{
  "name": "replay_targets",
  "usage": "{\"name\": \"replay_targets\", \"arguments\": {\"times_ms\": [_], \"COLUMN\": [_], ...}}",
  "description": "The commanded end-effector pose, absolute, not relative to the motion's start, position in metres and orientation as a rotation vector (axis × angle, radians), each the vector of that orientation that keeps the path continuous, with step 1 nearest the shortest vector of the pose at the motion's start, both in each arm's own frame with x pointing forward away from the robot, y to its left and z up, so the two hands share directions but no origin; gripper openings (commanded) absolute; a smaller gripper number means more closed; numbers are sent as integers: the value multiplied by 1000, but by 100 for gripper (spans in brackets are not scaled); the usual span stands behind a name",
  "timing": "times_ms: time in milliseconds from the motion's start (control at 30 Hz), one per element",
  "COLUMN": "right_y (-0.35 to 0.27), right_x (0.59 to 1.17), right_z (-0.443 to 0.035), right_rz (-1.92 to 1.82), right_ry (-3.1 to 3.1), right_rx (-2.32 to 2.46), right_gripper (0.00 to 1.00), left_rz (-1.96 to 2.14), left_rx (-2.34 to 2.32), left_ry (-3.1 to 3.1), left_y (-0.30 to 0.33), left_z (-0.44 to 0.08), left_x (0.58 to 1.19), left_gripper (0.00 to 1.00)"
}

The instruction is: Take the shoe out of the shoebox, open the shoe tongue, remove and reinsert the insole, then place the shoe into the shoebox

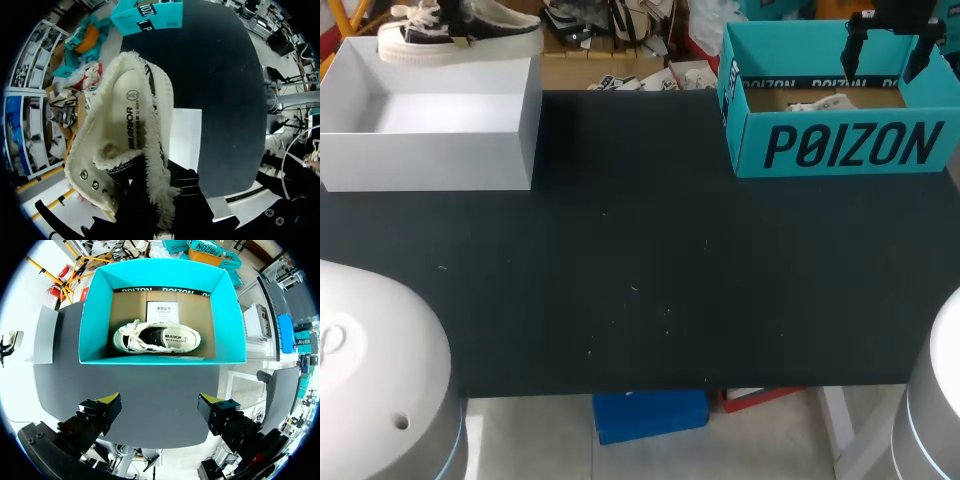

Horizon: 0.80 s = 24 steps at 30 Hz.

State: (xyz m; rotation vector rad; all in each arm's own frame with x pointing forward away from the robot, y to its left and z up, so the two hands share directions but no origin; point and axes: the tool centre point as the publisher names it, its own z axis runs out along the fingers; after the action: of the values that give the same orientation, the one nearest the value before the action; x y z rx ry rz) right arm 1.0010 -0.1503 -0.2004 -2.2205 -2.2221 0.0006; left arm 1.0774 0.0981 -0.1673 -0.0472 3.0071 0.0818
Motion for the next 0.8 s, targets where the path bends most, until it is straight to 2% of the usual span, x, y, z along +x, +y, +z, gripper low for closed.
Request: {"name": "replay_targets", "arguments": {"times_ms": [33,200,800], "right_y": [-150,-150,-150], "right_x": [1001,1001,1001], "right_z": [-200,-200,-200], "right_rz": [1,1,1], "right_ry": [-2221,-2221,-2221], "right_rx": [-2221,-2221,-2221], "right_gripper": [100,100,100], "left_rz": [140,104,88], "left_rx": [-43,-42,-35], "left_ry": [2876,2871,2923], "left_y": [66,35,-34], "left_z": [-133,-137,-205], "left_x": [1013,979,896], "left_gripper": [0,0,0]}}
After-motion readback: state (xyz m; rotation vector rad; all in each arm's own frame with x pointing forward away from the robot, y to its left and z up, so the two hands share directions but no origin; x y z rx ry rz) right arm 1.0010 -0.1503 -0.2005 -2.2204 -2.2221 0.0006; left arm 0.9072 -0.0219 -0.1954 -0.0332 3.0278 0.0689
